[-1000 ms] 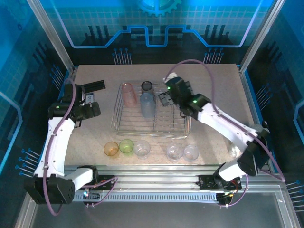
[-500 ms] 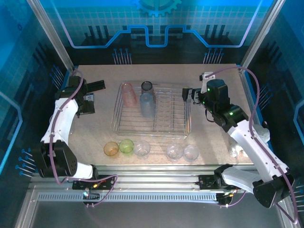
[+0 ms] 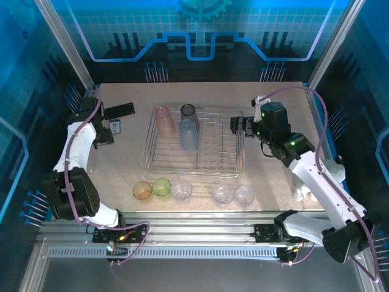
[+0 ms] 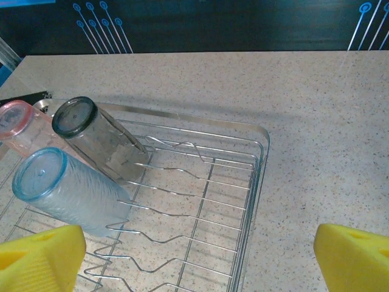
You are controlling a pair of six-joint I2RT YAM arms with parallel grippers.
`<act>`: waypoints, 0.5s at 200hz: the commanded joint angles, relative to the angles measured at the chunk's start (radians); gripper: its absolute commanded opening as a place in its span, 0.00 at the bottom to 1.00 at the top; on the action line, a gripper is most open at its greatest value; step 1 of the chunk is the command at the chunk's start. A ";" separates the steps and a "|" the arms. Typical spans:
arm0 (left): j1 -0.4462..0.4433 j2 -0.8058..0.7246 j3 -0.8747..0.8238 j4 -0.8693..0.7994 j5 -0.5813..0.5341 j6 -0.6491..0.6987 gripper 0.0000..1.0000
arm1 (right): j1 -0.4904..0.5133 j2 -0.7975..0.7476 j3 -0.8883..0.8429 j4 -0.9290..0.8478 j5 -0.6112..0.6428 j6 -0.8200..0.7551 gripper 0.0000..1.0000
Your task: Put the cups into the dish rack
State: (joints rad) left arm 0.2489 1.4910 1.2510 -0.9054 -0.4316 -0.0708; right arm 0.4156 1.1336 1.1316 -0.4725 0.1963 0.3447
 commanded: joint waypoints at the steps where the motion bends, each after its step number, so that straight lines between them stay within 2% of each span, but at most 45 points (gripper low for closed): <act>1: 0.037 -0.038 -0.033 0.031 0.004 0.013 0.85 | 0.002 0.018 0.011 -0.011 -0.018 0.026 0.97; 31: 0.061 -0.052 -0.072 0.042 0.008 0.006 0.82 | 0.019 0.032 0.002 -0.008 -0.019 0.028 0.97; 52: 0.075 -0.051 -0.086 0.049 0.046 0.017 0.77 | 0.025 0.041 0.006 -0.013 -0.021 0.022 0.97; 100: 0.105 -0.009 -0.126 0.052 0.052 -0.002 0.68 | 0.033 0.035 -0.002 -0.029 -0.012 0.011 0.97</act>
State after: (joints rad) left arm 0.3305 1.4651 1.1549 -0.8654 -0.4019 -0.0719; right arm 0.4358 1.1721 1.1316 -0.4805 0.1787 0.3557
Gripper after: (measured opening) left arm 0.702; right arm 0.967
